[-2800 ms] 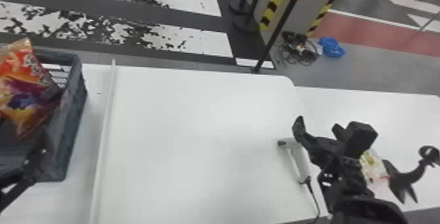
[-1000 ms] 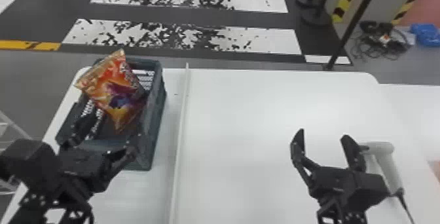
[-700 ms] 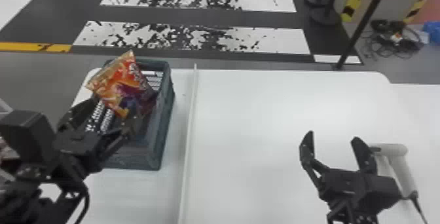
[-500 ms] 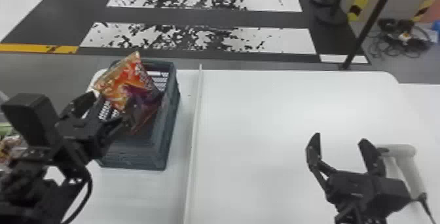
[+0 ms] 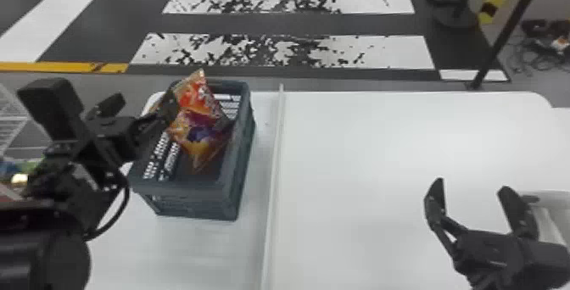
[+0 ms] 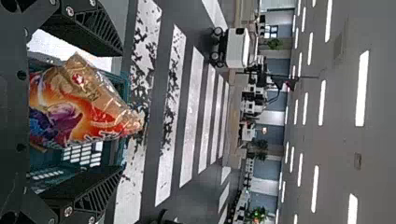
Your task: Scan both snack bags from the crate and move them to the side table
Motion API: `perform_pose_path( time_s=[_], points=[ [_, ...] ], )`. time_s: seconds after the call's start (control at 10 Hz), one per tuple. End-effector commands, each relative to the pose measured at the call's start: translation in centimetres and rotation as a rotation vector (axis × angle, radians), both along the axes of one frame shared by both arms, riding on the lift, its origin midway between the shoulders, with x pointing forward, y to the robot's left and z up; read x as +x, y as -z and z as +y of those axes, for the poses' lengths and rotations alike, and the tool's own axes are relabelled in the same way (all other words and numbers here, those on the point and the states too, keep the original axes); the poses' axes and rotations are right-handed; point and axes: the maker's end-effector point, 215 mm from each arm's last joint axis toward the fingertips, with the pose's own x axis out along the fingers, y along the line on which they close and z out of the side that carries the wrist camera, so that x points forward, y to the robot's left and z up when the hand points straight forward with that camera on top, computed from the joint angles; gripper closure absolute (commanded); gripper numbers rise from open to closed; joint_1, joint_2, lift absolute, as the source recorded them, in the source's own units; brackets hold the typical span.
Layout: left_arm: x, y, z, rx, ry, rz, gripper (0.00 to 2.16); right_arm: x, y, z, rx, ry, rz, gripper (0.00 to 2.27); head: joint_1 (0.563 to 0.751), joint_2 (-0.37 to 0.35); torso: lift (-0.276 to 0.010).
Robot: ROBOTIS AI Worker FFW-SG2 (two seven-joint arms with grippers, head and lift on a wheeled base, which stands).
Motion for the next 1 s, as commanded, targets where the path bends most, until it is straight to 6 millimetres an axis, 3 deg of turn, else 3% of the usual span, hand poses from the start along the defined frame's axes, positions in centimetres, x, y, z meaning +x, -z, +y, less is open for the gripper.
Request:
perform_pose_path(
  time_s=[0.0, 0.4, 0.7, 0.9],
  points=[
    [1.9, 0.3, 1.8, -0.005, -0.022, 0.002, 0.14, -0.3, 0.0, 0.0, -0.001, -0.001, 0.005, 0.06, 0.695, 0.102, -0.075],
    [7.5, 3.6, 4.6, -0.021, -0.041, 0.064, 0.14, -0.7, 0.2, 0.1, -0.007, 0.001, 0.017, 0.06, 0.695, 0.147, -0.075],
    [9.9, 6.7, 3.0, -0.038, 0.014, 0.123, 0.14, -0.9, 0.2, 0.0, -0.012, 0.003, 0.018, 0.06, 0.695, 0.143, -0.075],
    [10.1, 7.6, 1.2, -0.025, 0.083, 0.144, 0.14, -0.9, 0.2, 0.0, -0.012, 0.003, 0.018, 0.06, 0.695, 0.121, -0.075]
  ],
)
